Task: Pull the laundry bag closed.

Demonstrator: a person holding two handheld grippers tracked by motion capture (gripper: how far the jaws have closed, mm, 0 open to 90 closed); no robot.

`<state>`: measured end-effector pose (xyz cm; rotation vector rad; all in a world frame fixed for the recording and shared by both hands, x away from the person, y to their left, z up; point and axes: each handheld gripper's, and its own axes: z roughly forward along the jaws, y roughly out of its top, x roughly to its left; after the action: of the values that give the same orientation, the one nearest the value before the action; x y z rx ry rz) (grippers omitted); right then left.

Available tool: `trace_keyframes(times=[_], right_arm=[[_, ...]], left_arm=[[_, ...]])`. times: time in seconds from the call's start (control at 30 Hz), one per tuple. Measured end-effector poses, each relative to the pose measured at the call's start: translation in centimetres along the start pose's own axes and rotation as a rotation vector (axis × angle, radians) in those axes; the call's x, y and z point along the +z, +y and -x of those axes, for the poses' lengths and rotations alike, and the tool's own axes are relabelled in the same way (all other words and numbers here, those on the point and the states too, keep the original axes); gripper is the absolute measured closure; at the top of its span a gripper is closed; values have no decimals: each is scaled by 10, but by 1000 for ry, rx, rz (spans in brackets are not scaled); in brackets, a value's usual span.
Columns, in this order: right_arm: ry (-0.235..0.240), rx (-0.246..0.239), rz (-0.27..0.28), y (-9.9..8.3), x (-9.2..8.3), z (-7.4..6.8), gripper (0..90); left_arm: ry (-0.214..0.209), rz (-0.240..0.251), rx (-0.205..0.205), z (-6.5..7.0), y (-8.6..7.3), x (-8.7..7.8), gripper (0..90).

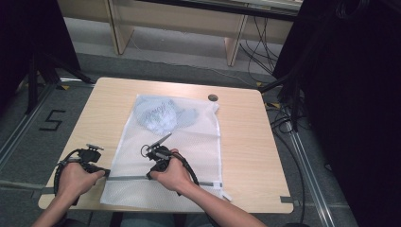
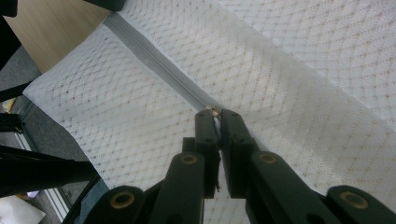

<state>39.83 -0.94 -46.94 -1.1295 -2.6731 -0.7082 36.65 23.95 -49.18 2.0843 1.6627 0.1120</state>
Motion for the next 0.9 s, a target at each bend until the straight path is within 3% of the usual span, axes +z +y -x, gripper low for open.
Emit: trace_keyframes(times=[0.07, 0.1, 0.23, 0.33, 0.5, 0.67, 0.7, 0.73, 0.8, 0.83, 0.9], right_arm=[[-10, 4, -2, 0, -1, 0, 870], [-8, -16, 13, 0, -1, 2, 870], [-2, 14, 13, 0, -2, 1, 870], [-14, -8, 21, 1, -4, 3, 870], [-7, 20, 17, 0, -3, 3, 870], [-9, 19, 15, -1, -5, 3, 870], [-21, -1, 27, -1, -5, 4, 870], [-4, 2, 29, -1, -5, 5, 870], [-12, 13, 30, -2, -6, 5, 870], [-5, 67, 20, -3, -7, 3, 870], [-4, 81, 25, -5, -8, 4, 870]], left_arm=[[1, -4, 7, -1, 1, 0, 900], [2, -3, 6, -1, 1, 0, 900], [0, -11, 11, 1, 1, 0, 900], [6, -7, 9, 1, 1, 0, 900], [4, -5, 10, 1, 1, 0, 900], [2, -10, 9, 1, 1, 0, 900], [1, -9, 11, 1, 1, 0, 900], [2, -5, 11, 1, 1, 0, 900], [1, -7, 11, 1, 1, 0, 900], [1, -7, 11, 1, 1, 0, 900], [1, -6, 12, 0, 1, 0, 900]])
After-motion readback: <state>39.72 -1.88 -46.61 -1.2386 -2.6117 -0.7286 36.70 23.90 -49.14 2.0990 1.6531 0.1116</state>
